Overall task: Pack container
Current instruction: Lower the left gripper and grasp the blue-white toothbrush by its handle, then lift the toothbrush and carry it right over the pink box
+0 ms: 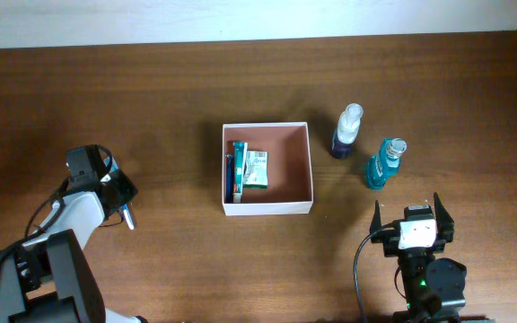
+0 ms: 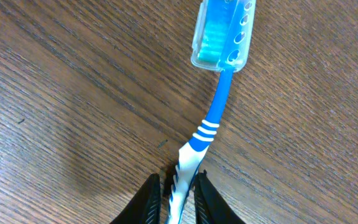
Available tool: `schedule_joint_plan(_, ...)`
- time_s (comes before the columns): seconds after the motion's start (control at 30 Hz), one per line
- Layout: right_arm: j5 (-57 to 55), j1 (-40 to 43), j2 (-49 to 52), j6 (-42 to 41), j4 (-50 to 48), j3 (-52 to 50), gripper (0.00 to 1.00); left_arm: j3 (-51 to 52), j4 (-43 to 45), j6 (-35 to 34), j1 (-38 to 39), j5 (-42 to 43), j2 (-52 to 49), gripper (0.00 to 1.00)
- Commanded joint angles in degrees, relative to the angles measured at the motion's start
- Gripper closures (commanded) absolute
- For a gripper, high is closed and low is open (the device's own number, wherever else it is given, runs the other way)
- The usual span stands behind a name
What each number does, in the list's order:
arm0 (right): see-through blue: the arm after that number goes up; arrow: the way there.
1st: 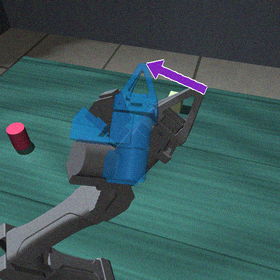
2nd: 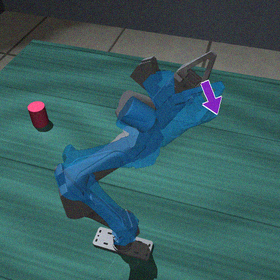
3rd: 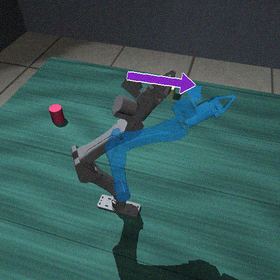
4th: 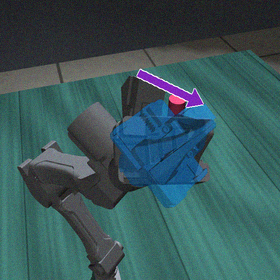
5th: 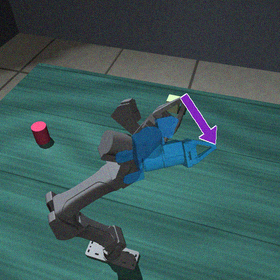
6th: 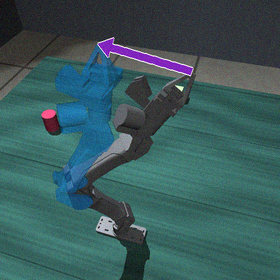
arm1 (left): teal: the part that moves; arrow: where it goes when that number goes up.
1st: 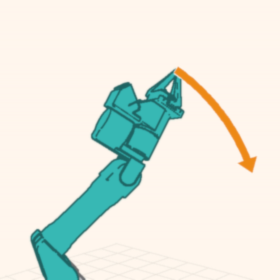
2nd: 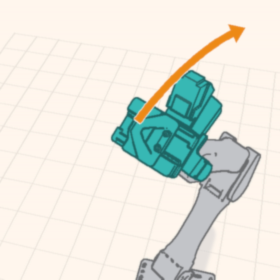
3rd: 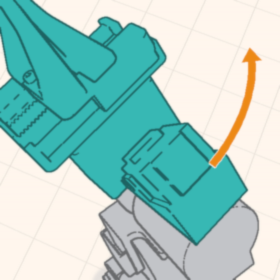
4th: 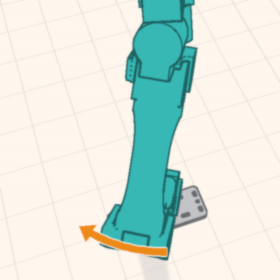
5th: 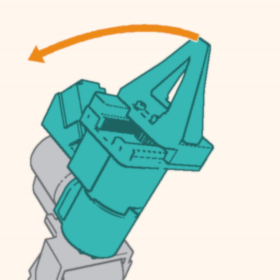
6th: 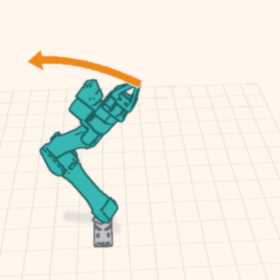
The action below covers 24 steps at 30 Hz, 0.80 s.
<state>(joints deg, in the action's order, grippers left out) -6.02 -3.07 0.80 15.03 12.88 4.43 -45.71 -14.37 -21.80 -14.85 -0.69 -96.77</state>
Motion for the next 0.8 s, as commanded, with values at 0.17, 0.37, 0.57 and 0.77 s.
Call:
schedule_joint_plan(0.17,-0.68,0.11,-0.59,-0.04,-0.04,-0.48,0.02,0.57,-0.85,0.94,0.11,0.72,-2.47,0.89)
schedule_joint_plan(0.37,-0.68,0.11,-0.59,-0.04,-0.04,-0.48,0.01,0.57,-0.83,0.92,0.11,0.72,-2.47,0.92)
schedule_joint_plan(0.57,-0.68,0.11,-0.59,-0.02,-0.04,-0.48,0.02,-0.09,-2.27,0.92,0.13,0.87,-2.01,0.95)
schedule_joint_plan(0.77,-0.68,0.11,-0.59,-0.02,-0.04,-0.48,0.02,-2.82,-8.41,0.90,0.13,0.92,-0.39,0.97)
